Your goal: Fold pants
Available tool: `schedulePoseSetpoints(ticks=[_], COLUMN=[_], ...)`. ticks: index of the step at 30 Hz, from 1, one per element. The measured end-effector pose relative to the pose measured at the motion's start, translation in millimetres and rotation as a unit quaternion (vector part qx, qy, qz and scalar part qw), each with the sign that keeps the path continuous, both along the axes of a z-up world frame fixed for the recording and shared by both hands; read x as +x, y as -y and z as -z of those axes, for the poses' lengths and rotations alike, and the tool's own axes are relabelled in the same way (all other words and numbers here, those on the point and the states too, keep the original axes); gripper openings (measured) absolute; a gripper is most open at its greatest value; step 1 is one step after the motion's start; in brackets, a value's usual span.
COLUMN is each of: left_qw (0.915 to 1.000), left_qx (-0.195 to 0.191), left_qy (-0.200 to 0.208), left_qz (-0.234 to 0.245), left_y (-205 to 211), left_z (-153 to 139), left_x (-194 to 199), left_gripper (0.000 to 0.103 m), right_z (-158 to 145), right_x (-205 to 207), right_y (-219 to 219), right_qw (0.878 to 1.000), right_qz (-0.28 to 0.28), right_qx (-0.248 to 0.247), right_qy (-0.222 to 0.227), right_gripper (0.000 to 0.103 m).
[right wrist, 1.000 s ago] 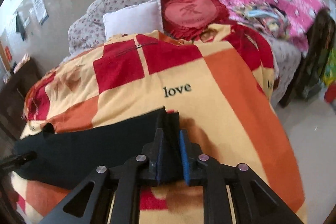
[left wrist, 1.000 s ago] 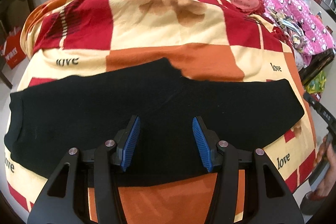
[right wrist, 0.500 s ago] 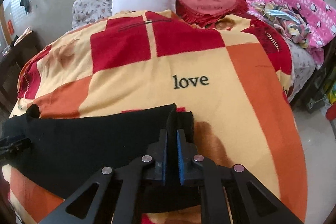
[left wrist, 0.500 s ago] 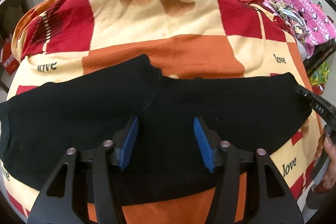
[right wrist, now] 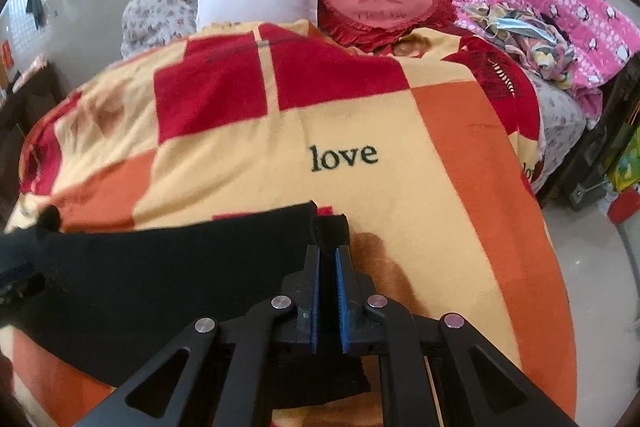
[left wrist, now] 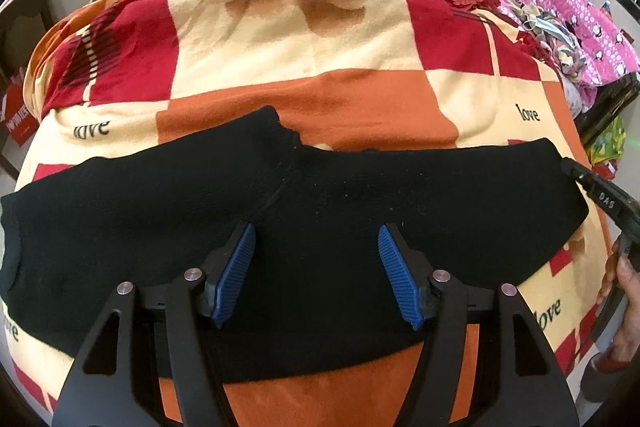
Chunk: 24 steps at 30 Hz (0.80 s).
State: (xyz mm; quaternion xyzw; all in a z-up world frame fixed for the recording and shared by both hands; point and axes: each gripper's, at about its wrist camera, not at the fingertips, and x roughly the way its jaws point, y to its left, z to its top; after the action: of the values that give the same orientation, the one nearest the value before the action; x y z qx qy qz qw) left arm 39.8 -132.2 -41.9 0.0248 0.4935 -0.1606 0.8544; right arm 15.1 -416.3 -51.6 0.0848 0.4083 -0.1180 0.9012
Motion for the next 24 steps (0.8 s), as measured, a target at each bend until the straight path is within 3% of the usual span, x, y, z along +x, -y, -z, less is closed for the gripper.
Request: schedulePoseSetpoints(ticks=[4,6,7,14,18,21,24], left_qw=[1.0,0.9998,0.9997,0.9998,0.9997,1.0,0.9998], left_qx=[0.0,0.003,0.003,0.005,0.016,-0.001,-0.001], left_qy=[0.006,0.016,0.019,0.007,0.009,0.007,0.011], left_qz=[-0.008,-0.01,-0.012,-0.02,-0.014,-0.007,0.013], left_y=[-7,-11,-12,-14,-8,-7,3], left_z=[-6,-10,-11,7,7,-1,-9], left_x=[-7,-11,-13,-15,-16,-17,-17], left_gripper=[0.063,0.063,0.063,0.063,0.069,0.069,0.069], right_z=[-15,-16,-15,18,15,4,2], right_x=[-14,-19,-21,-19,-18,-21,-23], right_y=[-11,-24,-30,-54,-53,-53,-46], right_qw=[1.0,0.999,0.999,0.997,0.997,0.997,0.995], right_qz=[-0.008,-0.027,-0.036,-0.064,-0.062,-0.068,-0.072], right_qx=[0.018,0.024,0.025,0.035,0.033,0.031,0.062], right_qy=[0.017,0.017,0.016,-0.019,-0.017,-0.007,-0.024], right_gripper=[0.012,0.031,0.034,0.035,0.035,0.035,0.035])
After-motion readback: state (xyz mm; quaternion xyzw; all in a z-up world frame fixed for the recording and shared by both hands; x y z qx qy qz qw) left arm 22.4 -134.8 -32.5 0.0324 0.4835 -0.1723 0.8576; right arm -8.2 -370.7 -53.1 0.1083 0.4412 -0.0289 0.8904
